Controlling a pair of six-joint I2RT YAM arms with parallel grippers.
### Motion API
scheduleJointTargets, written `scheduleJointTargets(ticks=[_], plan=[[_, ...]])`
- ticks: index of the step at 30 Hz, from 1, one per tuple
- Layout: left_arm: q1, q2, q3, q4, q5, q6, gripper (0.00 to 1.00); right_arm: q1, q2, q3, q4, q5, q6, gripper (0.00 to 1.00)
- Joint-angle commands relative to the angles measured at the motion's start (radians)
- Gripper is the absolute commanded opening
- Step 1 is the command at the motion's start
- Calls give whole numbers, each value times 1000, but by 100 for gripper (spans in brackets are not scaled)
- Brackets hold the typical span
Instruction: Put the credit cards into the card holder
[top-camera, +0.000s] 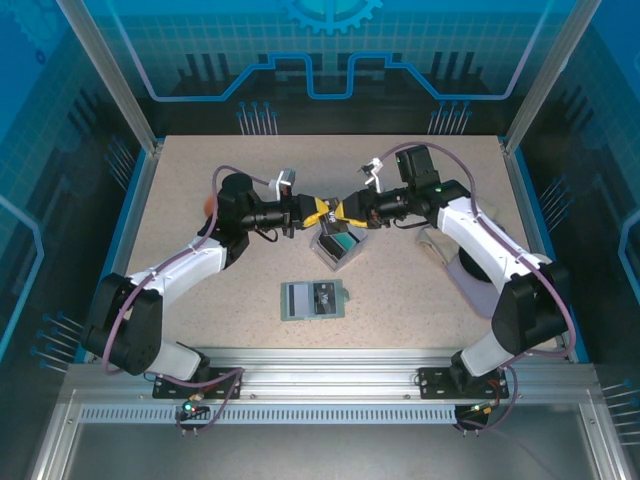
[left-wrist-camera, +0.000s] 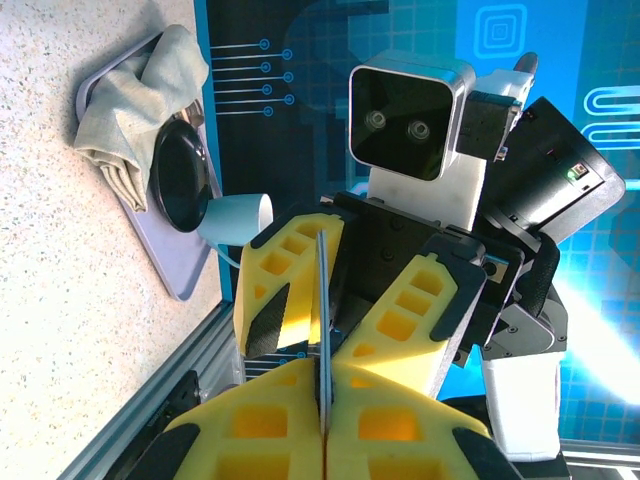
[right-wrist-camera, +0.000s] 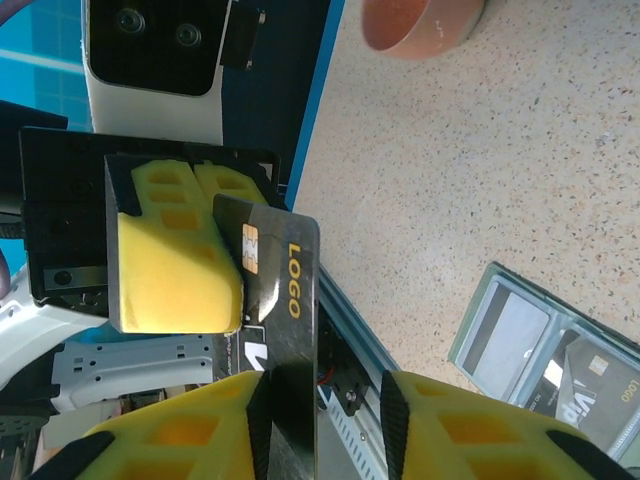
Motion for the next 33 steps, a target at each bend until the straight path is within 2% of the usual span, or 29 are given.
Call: scheduleJointTargets(ticks=[1, 3, 5, 7, 9, 13, 15, 19, 25, 28, 31, 33], plan=[[-9, -35, 17, 108, 39, 1, 2, 35, 33, -2, 36, -39, 21, 37], [-9, -37, 16, 85, 31, 14, 3, 47, 35, 2, 60, -67, 33, 38], [-9, -36, 16, 80, 28, 19, 3, 56, 38, 26, 5, -32, 2, 38], [-9, -34, 18, 86, 28, 15, 5, 57, 44, 38, -21, -12, -13, 31], [-9, -34, 18, 87, 30, 12, 6, 56, 41, 42, -41, 35, -14, 17], [-9, -48, 12, 95, 34, 11, 18, 28, 20, 14, -45, 108, 8, 11], [-9, -55, 10, 105, 40, 11, 20, 14, 12, 5, -67, 152, 12, 10], [-9, -51, 7, 167, 51, -15, 20, 2, 10, -5, -83, 159, 10, 15], [-9, -38, -2, 244, 60, -57, 15, -2, 15, -10, -90, 159, 17, 25], [-9, -39, -5, 243, 60, -60, 14, -7, 19, -10, -90, 161, 21, 25], [-9, -41, -3, 241, 60, -59, 14, -12, 19, -10, -85, 149, 25, 20], [-9, -41, -1, 241, 60, -58, 14, -13, 18, -10, -89, 156, 24, 22]])
